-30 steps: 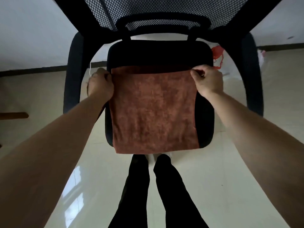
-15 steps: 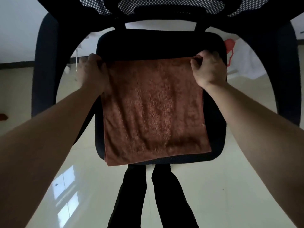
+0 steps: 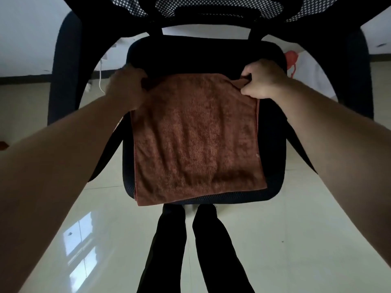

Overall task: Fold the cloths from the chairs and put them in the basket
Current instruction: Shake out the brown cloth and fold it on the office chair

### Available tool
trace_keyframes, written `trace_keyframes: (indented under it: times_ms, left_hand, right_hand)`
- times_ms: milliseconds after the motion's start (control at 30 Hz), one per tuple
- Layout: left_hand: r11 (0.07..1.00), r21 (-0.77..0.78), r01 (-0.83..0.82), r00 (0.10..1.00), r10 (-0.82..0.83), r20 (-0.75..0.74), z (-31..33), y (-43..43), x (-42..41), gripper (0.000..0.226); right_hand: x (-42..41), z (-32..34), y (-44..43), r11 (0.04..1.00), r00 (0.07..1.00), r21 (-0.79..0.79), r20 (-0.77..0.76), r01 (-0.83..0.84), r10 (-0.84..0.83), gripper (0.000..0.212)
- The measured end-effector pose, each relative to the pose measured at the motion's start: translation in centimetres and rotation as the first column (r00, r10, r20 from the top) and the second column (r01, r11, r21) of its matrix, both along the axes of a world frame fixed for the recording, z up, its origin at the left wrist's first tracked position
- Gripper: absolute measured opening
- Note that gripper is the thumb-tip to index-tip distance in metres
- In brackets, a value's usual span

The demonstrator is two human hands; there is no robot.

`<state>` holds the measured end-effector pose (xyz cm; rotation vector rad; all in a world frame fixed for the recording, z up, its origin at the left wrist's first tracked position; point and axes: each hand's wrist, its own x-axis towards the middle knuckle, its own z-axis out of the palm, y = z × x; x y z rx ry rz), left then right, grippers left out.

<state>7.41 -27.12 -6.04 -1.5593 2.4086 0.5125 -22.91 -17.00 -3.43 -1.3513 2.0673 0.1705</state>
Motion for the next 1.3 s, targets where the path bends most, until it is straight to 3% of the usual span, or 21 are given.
trace_keyframes:
  times_ms: [100, 233, 467, 533, 600, 700, 833, 1000, 1167, 1233, 1300]
  left_hand:
    - [0.995, -0.043, -0.092, 0.989, 0.087, -0.12, 1.1, -0.2, 0.9, 0.036]
    - [0.982, 0.034, -0.188, 0.963, 0.191, -0.191, 3.2, 0.4, 1.7, 0.021]
    - [0.975, 0.047, -0.217, 0.947, 0.222, -0.234, 8.2, 6.7, 2.7, 0.02]
    - [0.973, 0.106, -0.205, 0.946, 0.225, -0.234, 8.8, 9.7, 3.4, 0.019]
    - [0.99, 0.057, -0.128, 0.98, 0.135, -0.143, 8.8, 12.6, 4.5, 0.02]
    - [0.991, -0.102, 0.083, 0.997, -0.083, 0.005, 8.4, 17.2, 6.9, 0.019]
    - [0.953, -0.182, 0.244, 0.968, -0.229, 0.099, 6.6, 22.2, 9.2, 0.028]
    - [0.948, -0.191, 0.254, 0.966, -0.241, 0.092, 4.5, 25.9, 10.0, 0.027]
    - [0.977, -0.015, 0.211, 0.966, -0.206, 0.154, 3.2, 27.4, 10.5, 0.037]
    - [0.978, 0.153, 0.14, 0.973, -0.165, 0.163, 3.1, 27.5, 10.6, 0.047]
    - [0.973, 0.217, 0.085, 0.98, -0.121, 0.157, 3.3, 27.4, 10.5, 0.043]
  right_hand:
    - [-1.0, 1.3, 0.2, 0.997, 0.993, -0.024, 0.098, 0.07, -0.068, 0.04]
    - [-2.7, 3.4, 1.8, 0.965, 0.97, -0.143, 0.138, 0.221, -0.202, 0.036]
    - [-2.4, 8.1, 6.6, 0.955, 0.964, -0.18, 0.168, 0.234, -0.205, 0.037]
    - [-0.9, 8.9, 9.2, 0.965, 0.971, -0.178, 0.175, 0.193, -0.162, 0.032]
    - [0.3, 8.9, 12.0, 0.974, 0.981, -0.184, 0.167, 0.133, -0.103, 0.023]
    - [1.6, 7.6, 16.7, 0.963, 0.991, -0.234, -0.048, -0.137, 0.129, 0.013]
    - [3.2, 4.9, 21.6, 0.9, 0.914, -0.21, -0.232, -0.381, 0.333, 0.017]
    - [4.5, 2.7, 25.1, 0.896, 0.896, -0.168, -0.254, -0.411, 0.363, 0.021]
    - [4.9, 1.3, 26.9, 0.946, 0.94, -0.101, -0.183, -0.308, 0.287, 0.023]
    - [5.1, 1.0, 27.2, 0.968, 0.964, 0.001, -0.092, -0.25, 0.249, 0.03]
    - [5.2, 1.0, 27.1, 0.992, 0.994, 0.064, 0.019, -0.106, 0.105, 0.03]
